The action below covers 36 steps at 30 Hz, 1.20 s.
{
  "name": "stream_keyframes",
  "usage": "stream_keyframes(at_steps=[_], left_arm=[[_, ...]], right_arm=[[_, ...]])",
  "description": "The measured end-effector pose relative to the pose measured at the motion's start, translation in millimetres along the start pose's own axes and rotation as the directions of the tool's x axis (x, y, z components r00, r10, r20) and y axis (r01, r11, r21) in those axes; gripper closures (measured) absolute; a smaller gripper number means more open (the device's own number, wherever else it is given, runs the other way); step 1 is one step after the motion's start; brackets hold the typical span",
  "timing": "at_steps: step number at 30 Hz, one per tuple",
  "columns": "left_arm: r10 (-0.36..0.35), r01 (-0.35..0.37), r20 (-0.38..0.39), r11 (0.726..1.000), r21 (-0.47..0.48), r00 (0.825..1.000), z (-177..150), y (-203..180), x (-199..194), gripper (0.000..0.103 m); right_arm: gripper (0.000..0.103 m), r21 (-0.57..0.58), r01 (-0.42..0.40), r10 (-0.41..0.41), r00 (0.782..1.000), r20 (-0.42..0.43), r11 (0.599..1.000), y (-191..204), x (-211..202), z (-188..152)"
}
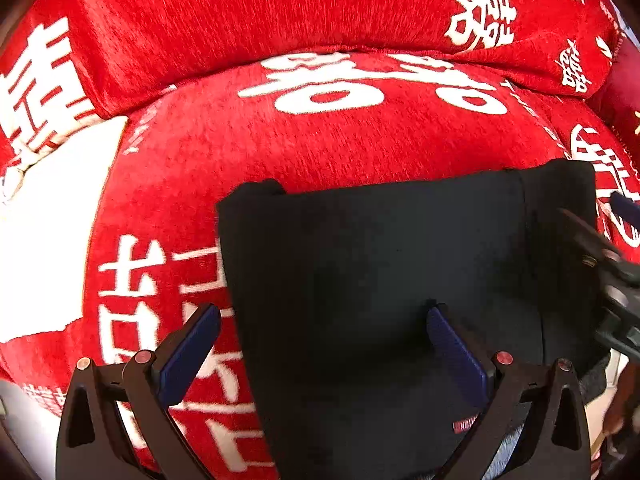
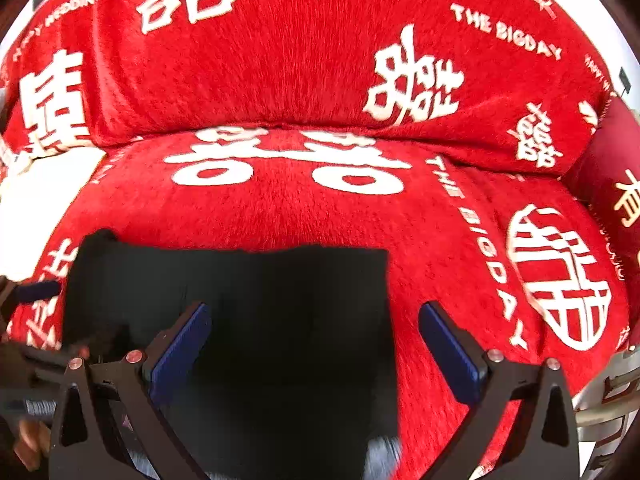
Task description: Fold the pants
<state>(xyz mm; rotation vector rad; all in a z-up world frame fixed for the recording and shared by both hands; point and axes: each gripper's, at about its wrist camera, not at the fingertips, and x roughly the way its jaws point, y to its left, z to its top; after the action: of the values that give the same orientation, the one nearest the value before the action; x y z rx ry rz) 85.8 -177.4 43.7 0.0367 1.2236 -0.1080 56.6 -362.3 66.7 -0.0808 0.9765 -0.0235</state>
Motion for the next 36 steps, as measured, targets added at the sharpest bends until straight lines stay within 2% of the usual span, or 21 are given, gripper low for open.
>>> stream_keyframes(at_steps=[2,3,5,7,9,10,13,15,16,18,19,21,23,24,25,27,29,30,31,34,36], left_arm=[[-0.002,0.002,-0.005,1.000,0.000,1.000,2,0,3,0.000],[0.000,0.000,-0.009,1.000,0.004,1.000,3,0,3,0.000],[-0.015,0.015,-0.015,1.000,0.011,1.000,3,2,-1,0.000],[-0.027,0.027,-0.002,1.000,-0.009,1.000,-4,12,-10,0.000],[-0.072,0.072,0.002,0.995,-0.061,0.997,-17,29,-17,0.000],[-0.121,0.120,-0.006,0.989,-0.090,0.993,-25,39,-18,0.000],[-0.231,0.224,-0.058,0.970,-0.099,0.971,-39,49,-6,0.000],[-0.268,0.262,-0.085,0.962,-0.081,0.960,-43,44,4,0.000],[-0.310,0.302,-0.092,0.949,-0.089,0.946,-43,41,9,0.000],[-0.354,0.342,-0.103,0.933,-0.117,0.930,-42,40,17,0.000],[-0.355,0.344,-0.090,0.932,-0.115,0.931,-41,39,17,0.000],[-0.350,0.343,-0.081,0.936,-0.085,0.933,-39,34,15,0.000],[-0.339,0.337,-0.061,0.940,-0.049,0.939,-39,24,11,0.009],[-0.332,0.330,-0.053,0.943,-0.039,0.942,-39,23,9,0.013],[-0.322,0.321,-0.044,0.947,-0.027,0.946,-40,21,5,0.020],[-0.326,0.326,-0.029,0.945,-0.026,0.945,-38,25,-2,0.036],[-0.343,0.342,-0.023,0.939,-0.027,0.939,-36,30,-8,0.052],[-0.349,0.349,-0.022,0.937,-0.019,0.937,-36,31,-11,0.053],[-0.345,0.345,-0.019,0.938,-0.003,0.938,-35,29,-14,0.055],[-0.304,0.304,-0.008,0.952,0.043,0.953,-36,21,-23,0.059],[-0.316,0.315,0.001,0.948,0.041,0.949,-34,23,-31,0.059]], right_arm=[[0.000,0.013,-0.005,0.006,0.997,-0.076,1.000,0,24,0],[0.000,0.046,-0.032,0.035,0.996,-0.086,0.998,-5,30,-1],[0.000,0.105,-0.082,0.091,0.992,-0.092,0.991,-17,28,-4],[0.000,0.124,-0.078,0.085,0.995,-0.052,0.989,-25,8,-12],[0.000,0.093,-0.091,0.092,0.996,-0.006,0.991,-31,-11,-28],[0.000,0.085,-0.103,0.104,0.995,0.000,0.991,-35,-15,-35],[0.000,0.108,-0.197,0.201,0.979,-0.031,0.974,-57,-5,-55],[0.000,0.206,-0.310,0.324,0.945,-0.040,0.928,-74,10,-61],[0.000,0.249,-0.352,0.375,0.926,-0.048,0.902,-79,18,-63],[0.000,0.290,-0.412,0.445,0.894,-0.055,0.864,-85,31,-66],[0.000,0.306,-0.443,0.478,0.877,-0.047,0.843,-88,36,-68],[0.000,0.308,-0.477,0.510,0.859,-0.035,0.823,-87,36,-70],[0.001,0.250,-0.535,0.568,0.818,-0.086,0.807,-65,34,-71],[0.001,0.151,-0.473,0.490,0.866,-0.104,0.868,-45,28,-72],[0.001,0.102,-0.446,0.456,0.883,-0.110,0.889,-34,24,-74],[0.005,0.111,-0.443,0.453,0.887,-0.095,0.890,-30,17,-73],[0.024,0.131,-0.437,0.448,0.891,-0.071,0.890,-35,8,-72],[0.035,0.134,-0.445,0.455,0.888,-0.060,0.886,-36,4,-72],[0.040,0.125,-0.449,0.457,0.888,-0.051,0.885,-32,-1,-71],[0.049,0.061,-0.413,0.415,0.909,-0.040,0.909,-13,-17,-67],[0.051,0.051,-0.409,0.410,0.912,-0.021,0.911,-6,-29,-60]])
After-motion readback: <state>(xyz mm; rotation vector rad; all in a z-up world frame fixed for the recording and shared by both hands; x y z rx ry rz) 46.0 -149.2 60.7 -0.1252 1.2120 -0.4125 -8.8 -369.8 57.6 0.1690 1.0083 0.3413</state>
